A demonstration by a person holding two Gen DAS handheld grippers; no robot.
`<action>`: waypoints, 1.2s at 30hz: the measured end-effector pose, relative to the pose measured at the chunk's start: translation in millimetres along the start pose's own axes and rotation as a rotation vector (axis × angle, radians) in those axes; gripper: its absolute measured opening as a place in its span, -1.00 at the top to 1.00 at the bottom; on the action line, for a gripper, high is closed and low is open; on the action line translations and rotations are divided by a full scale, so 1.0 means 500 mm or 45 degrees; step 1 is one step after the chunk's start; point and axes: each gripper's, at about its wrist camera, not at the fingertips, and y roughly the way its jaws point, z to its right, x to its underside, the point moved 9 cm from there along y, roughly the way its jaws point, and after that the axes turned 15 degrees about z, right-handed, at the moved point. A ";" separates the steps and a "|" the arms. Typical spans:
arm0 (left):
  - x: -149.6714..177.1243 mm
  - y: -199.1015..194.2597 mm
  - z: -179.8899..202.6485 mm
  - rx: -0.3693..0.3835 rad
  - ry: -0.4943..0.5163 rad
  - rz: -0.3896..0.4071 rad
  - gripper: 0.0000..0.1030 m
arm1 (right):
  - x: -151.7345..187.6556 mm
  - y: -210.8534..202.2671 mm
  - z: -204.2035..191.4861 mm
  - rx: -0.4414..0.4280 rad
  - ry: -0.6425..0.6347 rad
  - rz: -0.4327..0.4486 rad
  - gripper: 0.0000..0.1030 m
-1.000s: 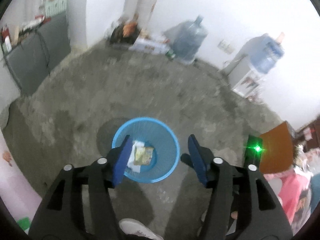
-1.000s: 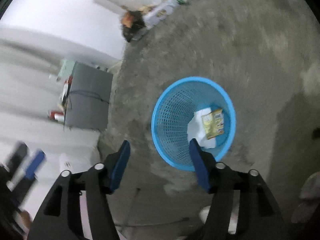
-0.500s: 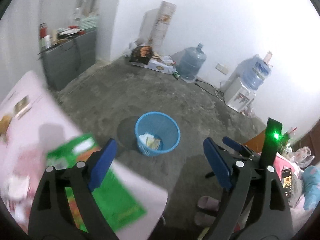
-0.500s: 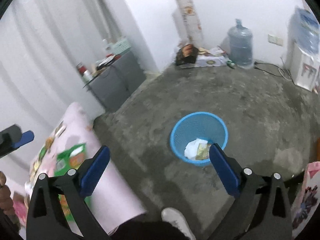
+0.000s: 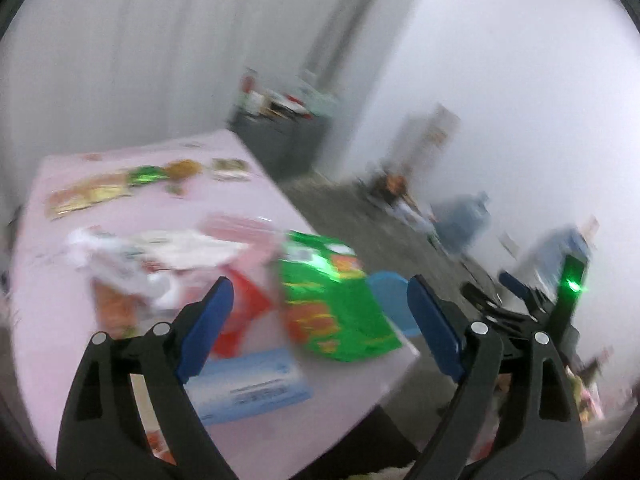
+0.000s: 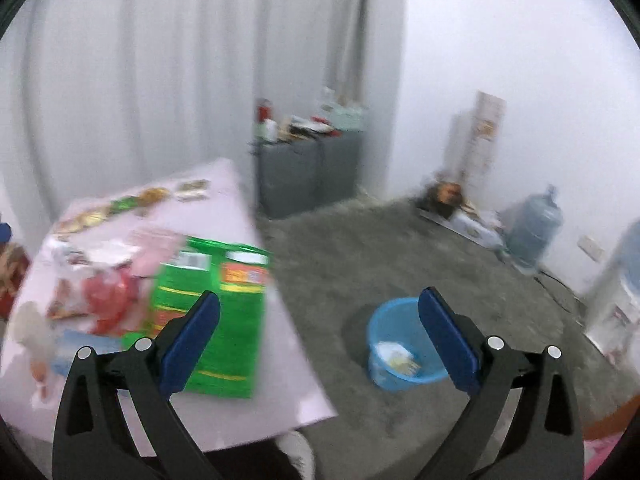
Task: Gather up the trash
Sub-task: 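Move both grippers back over the table clutter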
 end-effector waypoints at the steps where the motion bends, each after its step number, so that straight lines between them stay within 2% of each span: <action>1: -0.002 -0.027 -0.033 -0.061 -0.004 0.037 -0.63 | -0.005 -0.005 -0.017 -0.042 0.015 0.016 -0.87; 3: 0.001 -0.062 -0.076 -0.158 -0.001 0.068 -0.63 | -0.013 -0.014 -0.052 -0.166 0.071 0.042 -0.88; 6: 0.020 -0.092 -0.122 -0.224 -0.022 0.085 -0.63 | -0.013 -0.012 -0.096 -0.290 0.089 0.034 -0.88; 10: 0.071 -0.104 -0.164 -0.277 -0.043 0.067 -0.63 | 0.001 -0.005 -0.144 -0.393 0.125 -0.037 -0.87; 15: 0.123 -0.085 -0.183 -0.334 0.018 0.041 -0.63 | 0.026 0.006 -0.190 -0.503 0.216 -0.145 -0.87; 18: 0.137 -0.072 -0.206 -0.393 0.011 0.039 -0.63 | 0.035 0.021 -0.214 -0.546 0.237 -0.193 -0.76; 23: 0.154 -0.063 -0.253 -0.465 -0.006 0.017 -0.32 | 0.041 0.053 -0.275 -0.639 0.242 -0.281 -0.62; 31: 0.198 -0.047 -0.318 -0.492 -0.197 -0.082 -0.12 | 0.069 0.140 -0.389 -0.751 0.227 -0.453 -0.28; 36: 0.214 -0.036 -0.325 -0.498 -0.222 -0.116 0.12 | 0.101 0.181 -0.444 -0.782 0.212 -0.548 -0.26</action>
